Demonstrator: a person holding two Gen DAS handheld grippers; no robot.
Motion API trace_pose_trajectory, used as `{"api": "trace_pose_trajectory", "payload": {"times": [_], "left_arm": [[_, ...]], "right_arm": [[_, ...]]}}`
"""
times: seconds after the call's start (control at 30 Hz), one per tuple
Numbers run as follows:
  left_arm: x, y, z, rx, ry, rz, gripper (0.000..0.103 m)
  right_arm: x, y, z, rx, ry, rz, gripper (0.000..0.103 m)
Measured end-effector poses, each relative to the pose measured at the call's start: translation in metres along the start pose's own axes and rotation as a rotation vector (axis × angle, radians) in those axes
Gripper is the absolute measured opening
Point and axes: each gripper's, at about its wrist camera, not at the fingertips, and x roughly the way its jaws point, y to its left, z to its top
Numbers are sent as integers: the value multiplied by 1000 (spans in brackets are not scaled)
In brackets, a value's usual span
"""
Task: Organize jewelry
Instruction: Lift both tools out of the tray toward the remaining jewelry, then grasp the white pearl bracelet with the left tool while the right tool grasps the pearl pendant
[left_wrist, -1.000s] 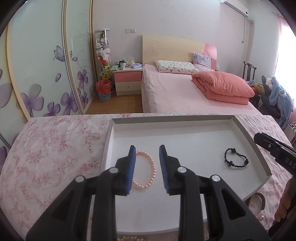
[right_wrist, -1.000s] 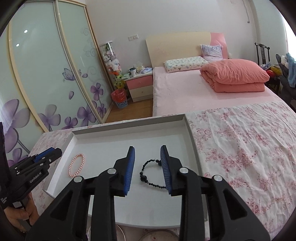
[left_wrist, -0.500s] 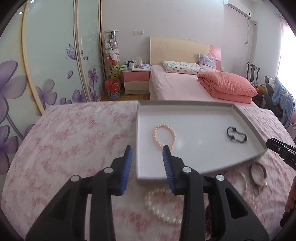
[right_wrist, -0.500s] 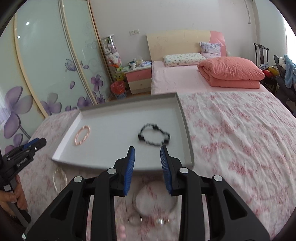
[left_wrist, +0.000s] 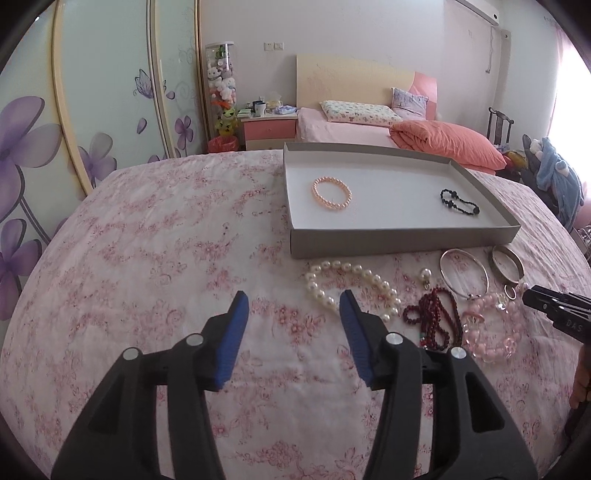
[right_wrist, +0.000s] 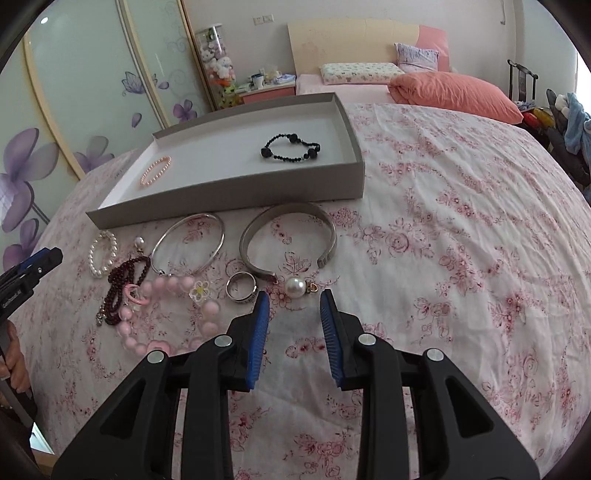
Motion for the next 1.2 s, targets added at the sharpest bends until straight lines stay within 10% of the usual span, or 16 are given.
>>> {"api": "trace_pose_trajectory", "payload": {"times": [0.83,1.2], "left_arm": [[44,-7,10,-57,137,-17,53],[53,-16,10,-35,161,23,11]], "right_arm": [[2,7,-8,-62,-9,-73,17],[1,8,-9,-66,-8,-78,17]]}}
